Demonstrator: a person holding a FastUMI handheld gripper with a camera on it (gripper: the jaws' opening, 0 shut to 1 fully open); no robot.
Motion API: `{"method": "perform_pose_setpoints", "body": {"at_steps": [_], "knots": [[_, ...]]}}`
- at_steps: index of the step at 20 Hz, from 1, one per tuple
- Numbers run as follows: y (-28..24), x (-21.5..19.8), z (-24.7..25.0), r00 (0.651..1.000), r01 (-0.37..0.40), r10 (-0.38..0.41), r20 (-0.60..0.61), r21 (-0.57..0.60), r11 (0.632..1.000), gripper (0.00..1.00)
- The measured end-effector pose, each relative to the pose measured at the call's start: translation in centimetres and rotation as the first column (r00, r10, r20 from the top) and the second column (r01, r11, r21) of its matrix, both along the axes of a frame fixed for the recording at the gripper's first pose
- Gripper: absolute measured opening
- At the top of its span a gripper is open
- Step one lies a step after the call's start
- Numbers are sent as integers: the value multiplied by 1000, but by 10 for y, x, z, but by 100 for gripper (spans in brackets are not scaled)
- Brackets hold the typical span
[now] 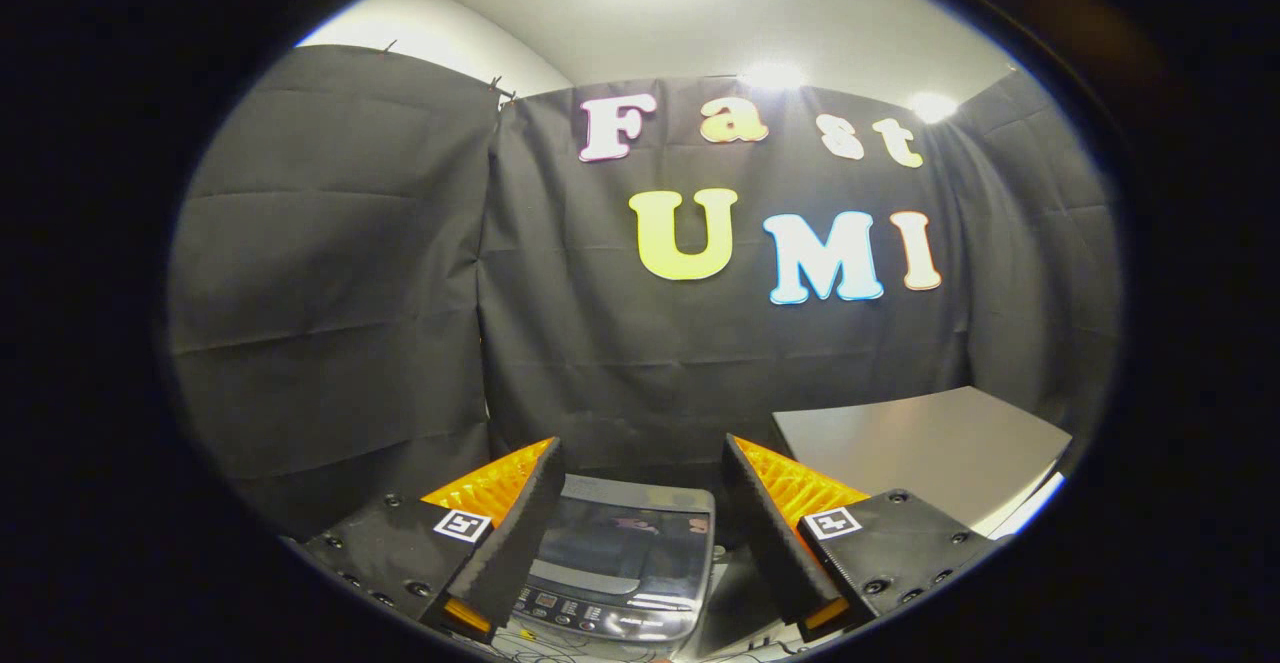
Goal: Put the clothes into the washing machine and then close the washing machine lid.
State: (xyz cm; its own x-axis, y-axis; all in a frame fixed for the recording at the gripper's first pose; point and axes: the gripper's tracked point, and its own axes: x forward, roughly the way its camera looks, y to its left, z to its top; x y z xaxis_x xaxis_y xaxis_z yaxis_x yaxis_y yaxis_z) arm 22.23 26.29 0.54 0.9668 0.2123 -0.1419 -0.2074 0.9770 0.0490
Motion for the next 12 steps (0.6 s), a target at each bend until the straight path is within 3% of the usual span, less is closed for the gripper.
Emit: {"method": "perform_pose_setpoints", "body": {"at_steps": [12], "knots": [[-115, -73, 36, 994, 92, -93, 57, 13, 996, 98]]}}
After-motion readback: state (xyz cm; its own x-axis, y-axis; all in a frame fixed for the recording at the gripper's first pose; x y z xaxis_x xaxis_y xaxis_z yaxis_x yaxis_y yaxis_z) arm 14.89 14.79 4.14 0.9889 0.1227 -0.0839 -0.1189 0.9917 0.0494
